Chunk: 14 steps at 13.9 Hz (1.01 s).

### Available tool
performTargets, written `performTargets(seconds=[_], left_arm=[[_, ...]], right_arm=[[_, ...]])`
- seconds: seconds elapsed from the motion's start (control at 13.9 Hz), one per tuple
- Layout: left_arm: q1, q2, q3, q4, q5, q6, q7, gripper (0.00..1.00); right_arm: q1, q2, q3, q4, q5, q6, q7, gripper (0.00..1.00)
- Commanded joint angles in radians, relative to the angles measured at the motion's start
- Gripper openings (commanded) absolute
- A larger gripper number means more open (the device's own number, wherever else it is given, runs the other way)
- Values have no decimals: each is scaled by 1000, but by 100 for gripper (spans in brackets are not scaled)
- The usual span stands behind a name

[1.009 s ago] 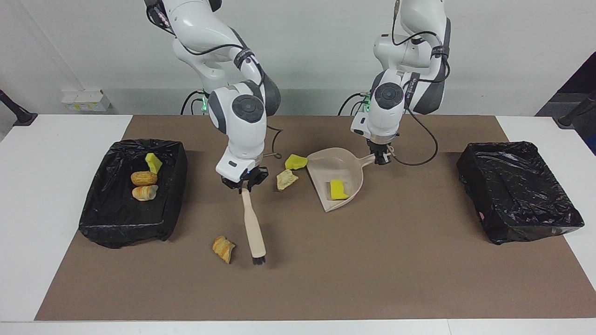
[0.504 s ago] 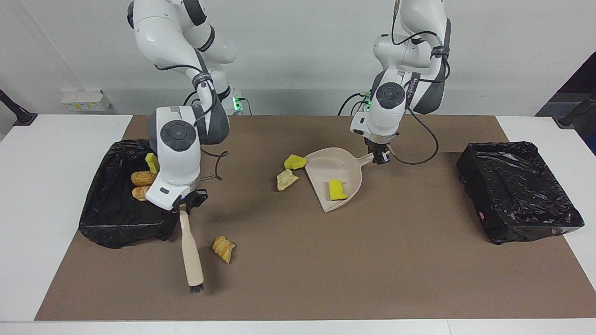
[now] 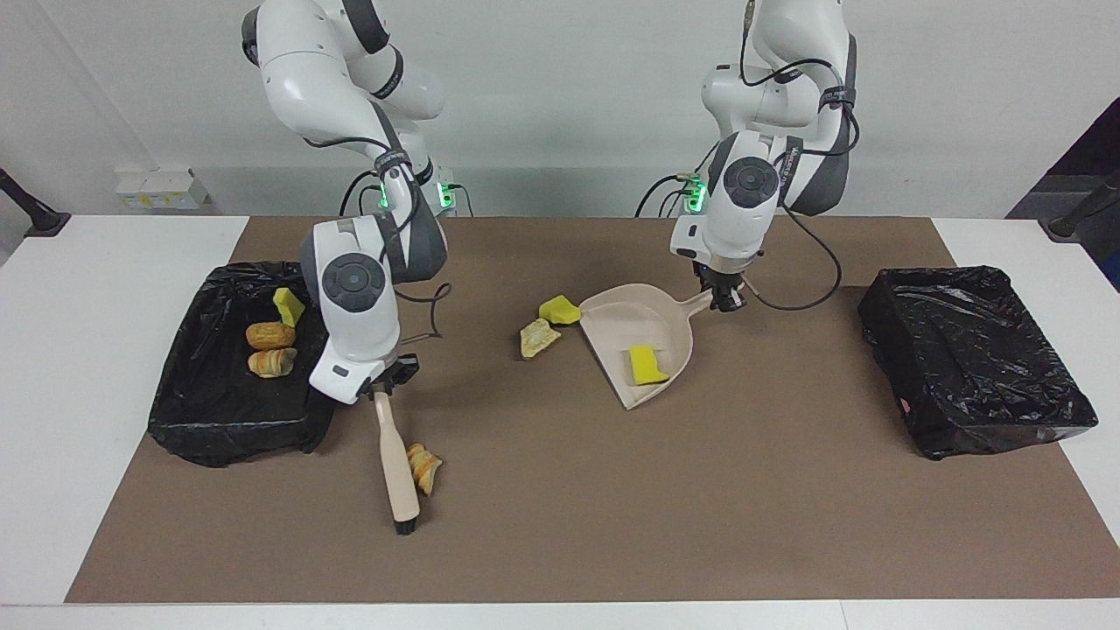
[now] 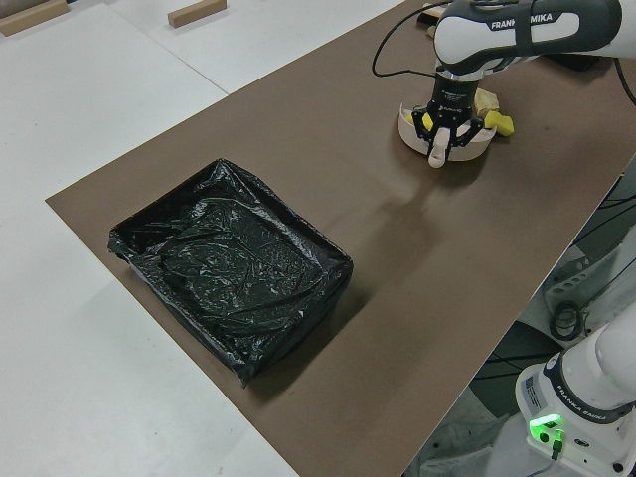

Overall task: Sweep and dump trash in bin
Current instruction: 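Sweep the bread and sponge into the dustpan with the right gripper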

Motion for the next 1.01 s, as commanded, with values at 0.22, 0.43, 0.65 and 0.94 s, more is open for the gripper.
performTargets(seconds=[0.22, 0.43, 0.65, 0.94], left_arm=[[8, -46, -2, -15, -10, -128, 11, 0], [-60, -80, -2, -58, -10, -111, -3, 0], [-49, -78, -2, -73, -10, -41, -6, 0], [-48, -68, -1, -73, -12, 39, -40, 0]], right_arm=[[169, -141, 9, -180, 142, -48, 215, 0], [253, -183, 9, -225, 260, -41, 297, 0], [347, -195, 9, -225, 334, -41, 419, 0], [468, -214, 11, -214, 402, -37, 474, 0]])
